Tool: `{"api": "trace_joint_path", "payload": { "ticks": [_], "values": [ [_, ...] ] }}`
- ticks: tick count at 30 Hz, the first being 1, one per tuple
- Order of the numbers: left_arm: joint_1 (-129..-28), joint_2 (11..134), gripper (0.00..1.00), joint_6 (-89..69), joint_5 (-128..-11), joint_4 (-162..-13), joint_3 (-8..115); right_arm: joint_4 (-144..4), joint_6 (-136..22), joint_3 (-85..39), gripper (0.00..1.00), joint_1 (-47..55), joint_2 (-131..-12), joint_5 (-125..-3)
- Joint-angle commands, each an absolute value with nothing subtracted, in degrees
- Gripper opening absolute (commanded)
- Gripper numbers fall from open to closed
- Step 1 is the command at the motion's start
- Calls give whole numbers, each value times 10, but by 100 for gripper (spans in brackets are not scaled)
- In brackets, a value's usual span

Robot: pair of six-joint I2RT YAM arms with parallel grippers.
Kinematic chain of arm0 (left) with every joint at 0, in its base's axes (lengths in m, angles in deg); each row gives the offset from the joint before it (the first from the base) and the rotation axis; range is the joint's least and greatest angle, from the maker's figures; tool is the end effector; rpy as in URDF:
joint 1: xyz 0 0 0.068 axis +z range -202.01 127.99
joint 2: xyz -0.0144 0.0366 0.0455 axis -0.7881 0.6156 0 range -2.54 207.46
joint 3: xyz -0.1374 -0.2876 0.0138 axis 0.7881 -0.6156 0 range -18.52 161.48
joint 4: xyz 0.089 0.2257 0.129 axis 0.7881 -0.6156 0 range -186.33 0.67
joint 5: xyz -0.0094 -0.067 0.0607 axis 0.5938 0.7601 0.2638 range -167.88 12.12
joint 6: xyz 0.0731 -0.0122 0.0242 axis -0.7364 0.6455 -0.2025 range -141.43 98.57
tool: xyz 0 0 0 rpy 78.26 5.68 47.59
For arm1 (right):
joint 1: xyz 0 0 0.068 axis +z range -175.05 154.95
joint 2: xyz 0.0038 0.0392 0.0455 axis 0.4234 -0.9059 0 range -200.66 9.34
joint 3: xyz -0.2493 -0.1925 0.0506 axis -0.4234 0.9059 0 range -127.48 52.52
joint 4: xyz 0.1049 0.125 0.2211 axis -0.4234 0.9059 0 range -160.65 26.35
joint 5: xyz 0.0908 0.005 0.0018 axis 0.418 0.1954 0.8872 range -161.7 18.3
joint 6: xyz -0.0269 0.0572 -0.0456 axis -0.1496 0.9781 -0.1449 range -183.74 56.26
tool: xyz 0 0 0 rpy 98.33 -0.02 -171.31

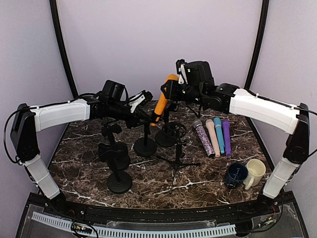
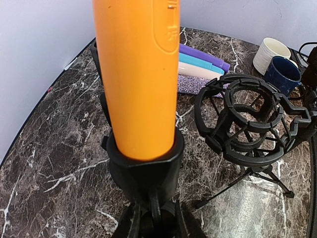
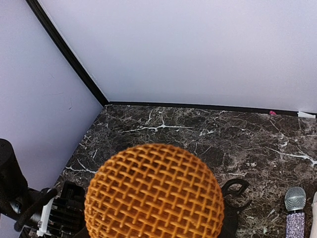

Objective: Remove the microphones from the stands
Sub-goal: Remove the microphone from the microphone stand.

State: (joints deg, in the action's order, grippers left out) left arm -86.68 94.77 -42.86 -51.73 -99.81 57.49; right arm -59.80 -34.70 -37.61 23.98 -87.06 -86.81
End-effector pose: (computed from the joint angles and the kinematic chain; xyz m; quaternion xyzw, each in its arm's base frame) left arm 0.3424 -0.2724 0.3137 0.4974 0.6994 -0.2510 0.4478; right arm 0.3089 0.3293 0.4136 -0.0615 0.7990 0.2886 0.5240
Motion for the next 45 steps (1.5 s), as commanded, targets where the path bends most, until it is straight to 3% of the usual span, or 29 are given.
{"api": "trace_joint_path", "payload": {
  "ticks": [1,45],
  "values": [
    [-859,960,0,-429,-551,-1070,556,-642,-326,-414,0,224,-827,-978],
    [-868,969,0,-441,-570,-1081,557,-671,-297,-371,0,220,-786,-1035]
  ]
}}
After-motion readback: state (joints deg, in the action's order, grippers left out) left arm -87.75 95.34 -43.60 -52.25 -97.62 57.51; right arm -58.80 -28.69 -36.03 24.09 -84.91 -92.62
